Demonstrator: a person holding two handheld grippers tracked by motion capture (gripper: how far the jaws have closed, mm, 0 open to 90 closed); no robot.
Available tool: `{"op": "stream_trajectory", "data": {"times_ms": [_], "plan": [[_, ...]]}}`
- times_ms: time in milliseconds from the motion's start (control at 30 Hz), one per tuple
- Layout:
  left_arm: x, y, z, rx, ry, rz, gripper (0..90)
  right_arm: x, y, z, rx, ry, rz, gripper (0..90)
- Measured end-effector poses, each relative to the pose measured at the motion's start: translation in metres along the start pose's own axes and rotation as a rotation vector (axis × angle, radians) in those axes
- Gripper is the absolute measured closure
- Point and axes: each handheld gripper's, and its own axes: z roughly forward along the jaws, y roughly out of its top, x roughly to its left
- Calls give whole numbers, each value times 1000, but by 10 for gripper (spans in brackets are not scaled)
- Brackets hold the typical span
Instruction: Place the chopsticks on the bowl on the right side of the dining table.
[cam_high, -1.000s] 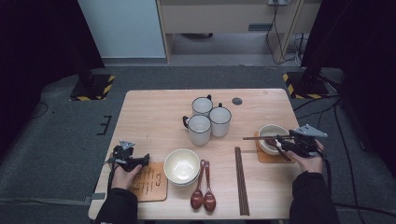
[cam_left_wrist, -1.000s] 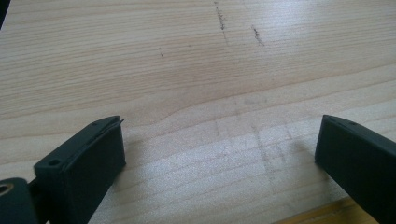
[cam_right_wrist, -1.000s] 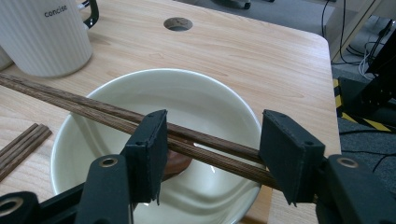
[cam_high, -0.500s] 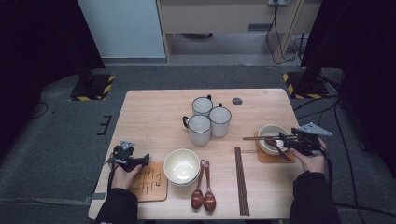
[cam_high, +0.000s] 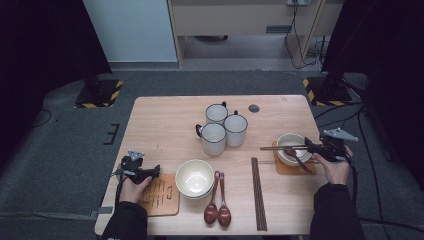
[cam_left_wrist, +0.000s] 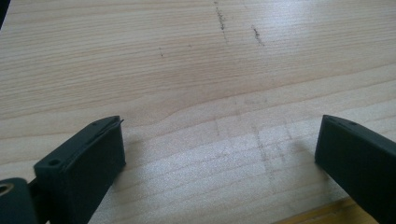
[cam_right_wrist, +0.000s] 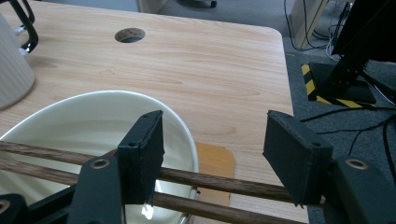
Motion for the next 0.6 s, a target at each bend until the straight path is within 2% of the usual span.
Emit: {"op": "stream_trajectory", "data": {"times_ms": [233,600], "plan": [[0,0,0,0,0,0,6,1,-2,2,24,-1,-7,380],[0,0,0,0,0,0,6,0,-3,-2,25,-11,-3,383]]}}
